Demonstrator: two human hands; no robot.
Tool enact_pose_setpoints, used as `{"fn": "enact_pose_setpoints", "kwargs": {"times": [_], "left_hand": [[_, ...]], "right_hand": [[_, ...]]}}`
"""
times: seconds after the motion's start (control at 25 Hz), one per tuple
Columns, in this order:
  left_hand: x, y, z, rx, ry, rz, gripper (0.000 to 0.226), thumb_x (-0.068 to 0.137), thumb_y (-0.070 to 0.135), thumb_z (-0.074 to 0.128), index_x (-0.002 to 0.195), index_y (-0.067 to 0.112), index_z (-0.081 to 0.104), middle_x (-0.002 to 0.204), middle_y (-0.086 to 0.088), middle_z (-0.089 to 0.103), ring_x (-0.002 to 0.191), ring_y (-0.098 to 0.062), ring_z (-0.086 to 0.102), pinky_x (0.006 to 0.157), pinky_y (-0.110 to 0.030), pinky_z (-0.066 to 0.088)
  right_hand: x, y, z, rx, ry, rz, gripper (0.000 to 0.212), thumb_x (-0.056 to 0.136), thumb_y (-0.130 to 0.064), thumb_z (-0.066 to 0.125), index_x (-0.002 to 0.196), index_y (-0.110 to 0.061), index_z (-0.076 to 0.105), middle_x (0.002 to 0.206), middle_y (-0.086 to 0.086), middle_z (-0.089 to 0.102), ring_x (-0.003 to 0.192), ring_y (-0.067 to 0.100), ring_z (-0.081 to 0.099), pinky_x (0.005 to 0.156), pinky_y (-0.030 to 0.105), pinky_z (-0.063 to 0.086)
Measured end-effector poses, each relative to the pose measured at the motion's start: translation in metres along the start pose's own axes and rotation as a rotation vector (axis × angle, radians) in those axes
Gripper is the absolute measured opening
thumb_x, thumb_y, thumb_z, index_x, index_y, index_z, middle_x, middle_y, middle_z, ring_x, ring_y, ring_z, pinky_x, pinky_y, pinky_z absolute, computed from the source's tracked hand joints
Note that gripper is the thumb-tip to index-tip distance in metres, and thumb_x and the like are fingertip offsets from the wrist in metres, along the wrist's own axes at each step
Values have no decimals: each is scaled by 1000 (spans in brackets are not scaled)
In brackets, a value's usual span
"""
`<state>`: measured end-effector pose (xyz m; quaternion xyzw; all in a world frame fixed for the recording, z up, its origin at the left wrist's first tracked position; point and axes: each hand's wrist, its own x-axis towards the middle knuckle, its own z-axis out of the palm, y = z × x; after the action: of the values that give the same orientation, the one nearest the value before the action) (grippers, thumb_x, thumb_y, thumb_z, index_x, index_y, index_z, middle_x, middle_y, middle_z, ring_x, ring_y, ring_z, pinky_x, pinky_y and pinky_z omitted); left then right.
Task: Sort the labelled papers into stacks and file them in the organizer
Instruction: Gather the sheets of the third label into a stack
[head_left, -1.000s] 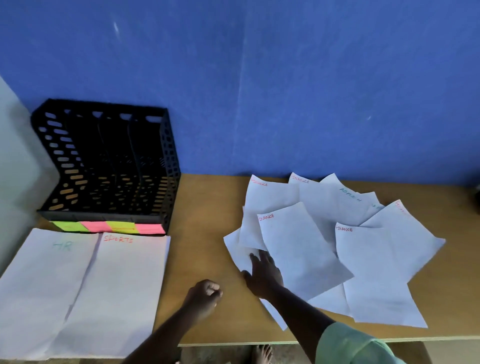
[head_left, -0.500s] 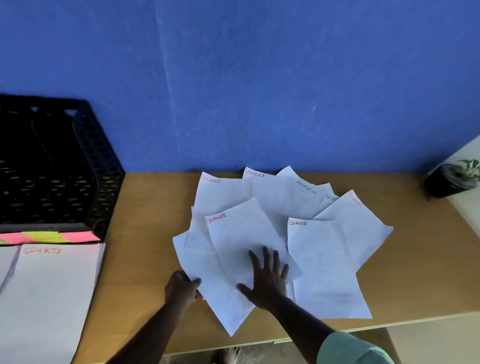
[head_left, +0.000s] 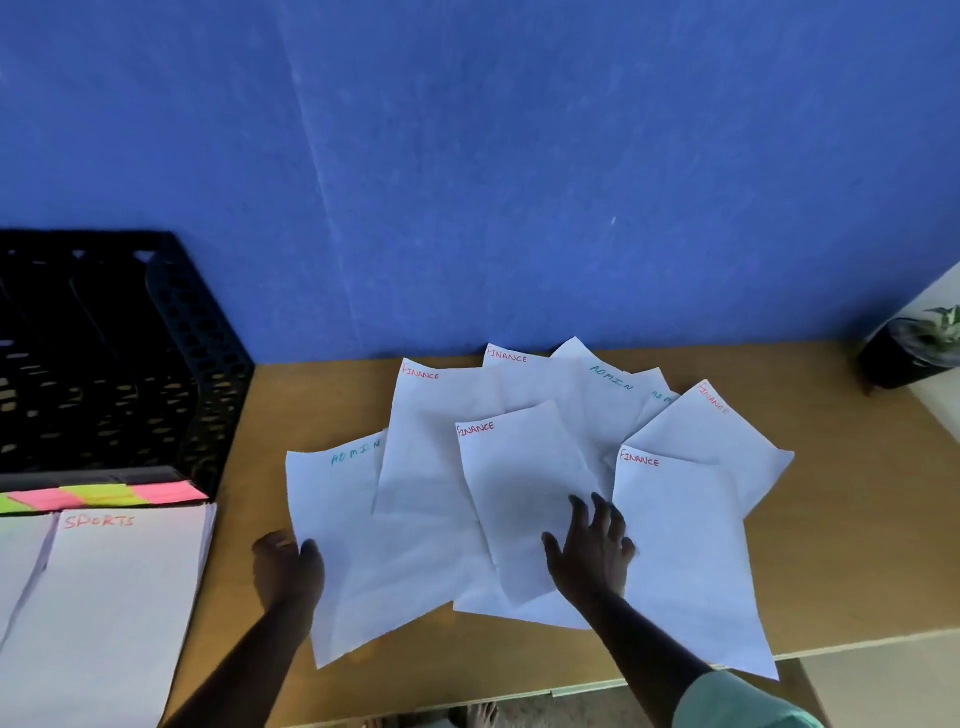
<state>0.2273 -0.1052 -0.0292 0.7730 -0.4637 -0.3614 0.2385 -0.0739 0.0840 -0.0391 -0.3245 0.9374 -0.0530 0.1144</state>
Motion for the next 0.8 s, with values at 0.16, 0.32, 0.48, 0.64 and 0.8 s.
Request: {"fn": "enact_pose_setpoints", "kwargs": {"times": [0.16, 0.32, 0.48, 0.64, 0.8], "left_hand": [[-10, 4, 0, 214, 55, 240, 47, 81, 12, 71, 122, 1, 53, 120, -27, 56, 114, -47, 50, 94, -54, 43], [-16, 12, 18, 259, -223, 452, 38, 80, 12, 72, 117, 12, 61, 118, -13, 62, 116, -34, 55, 100, -44, 43], [-16, 33, 30, 236, -466, 368, 52, 84, 22, 70, 131, 19, 47, 129, -12, 52, 119, -31, 52, 99, -46, 48], [4, 51, 39, 234, -499, 261, 62, 86, 27, 70, 138, 17, 39, 134, -17, 51, 120, -34, 53, 95, -42, 48], [25, 57, 51, 256, -571, 185, 52, 84, 31, 71, 126, 11, 48, 119, -9, 60, 112, -33, 57, 87, -37, 48]], "right_hand": [[13, 12, -2, 73, -79, 126, 98, 77, -69, 68, 153, -24, 25, 159, 14, 32, 145, 36, 31, 109, 51, 39], [9, 1, -6, 71, -109, 167, 105, 72, -65, 77, 153, -27, 22, 143, 8, 46, 131, 33, 45, 100, 46, 43], [1, -9, -11, 167, -94, 327, 85, 79, -44, 78, 148, -25, 32, 130, 3, 63, 120, 29, 58, 93, 42, 43], [1, -13, -22, 540, -17, 346, 26, 92, -22, 65, 116, -15, 69, 96, 3, 74, 90, 29, 66, 79, 36, 54], [-3, 6, -27, 877, 39, 454, 12, 95, -22, 64, 93, -14, 72, 89, 7, 74, 92, 38, 68, 77, 43, 56]]}}
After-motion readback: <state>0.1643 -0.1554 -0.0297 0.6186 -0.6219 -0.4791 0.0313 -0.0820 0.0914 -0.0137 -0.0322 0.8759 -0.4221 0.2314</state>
